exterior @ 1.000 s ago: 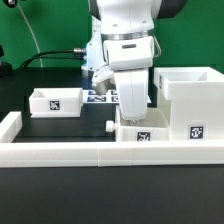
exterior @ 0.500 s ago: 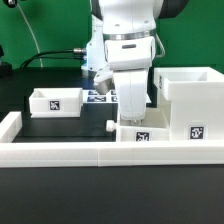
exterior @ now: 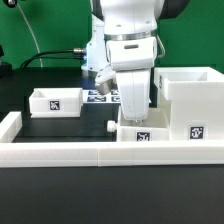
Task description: Assemble drawer
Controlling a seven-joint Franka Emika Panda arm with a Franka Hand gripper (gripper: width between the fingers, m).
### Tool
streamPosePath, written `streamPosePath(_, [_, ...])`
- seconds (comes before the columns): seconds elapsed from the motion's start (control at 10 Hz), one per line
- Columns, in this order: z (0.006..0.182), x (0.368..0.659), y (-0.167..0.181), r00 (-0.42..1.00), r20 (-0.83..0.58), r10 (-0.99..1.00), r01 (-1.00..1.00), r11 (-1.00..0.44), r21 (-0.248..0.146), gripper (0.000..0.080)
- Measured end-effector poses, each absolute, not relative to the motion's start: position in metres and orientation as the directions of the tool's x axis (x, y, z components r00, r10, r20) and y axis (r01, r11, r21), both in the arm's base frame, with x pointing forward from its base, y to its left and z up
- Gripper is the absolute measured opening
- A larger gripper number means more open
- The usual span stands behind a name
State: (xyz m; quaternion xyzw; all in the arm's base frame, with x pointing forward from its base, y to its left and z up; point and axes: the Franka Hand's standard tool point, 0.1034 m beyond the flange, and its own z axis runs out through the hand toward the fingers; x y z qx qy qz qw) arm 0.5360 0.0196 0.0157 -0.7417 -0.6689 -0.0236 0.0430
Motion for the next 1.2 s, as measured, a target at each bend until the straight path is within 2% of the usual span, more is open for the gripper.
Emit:
streamPosePath(0.5, [0.015,0.536,0.018,0.090,0.093,0.992,0.996,-0.088,-0.030,0.0041])
streamPosePath(0.6, [0.015,0.536,0.017,0.078,0.094,0.992,0.997,-0.076,-0.024,0.0041])
streamPosePath(0.8, [0.012,0.535,0.006,0.033,0.102,0.994,0.999,-0.035,0.025,0.0041])
streamPosePath(0.9, [0.010,0.533,0.005,0.037,0.104,0.994,0.999,-0.041,0.034,0.0041])
streamPosePath(1.2, [0.010,0.534,0.004,0.041,0.104,0.994,0.999,-0.044,0.032,0.0041])
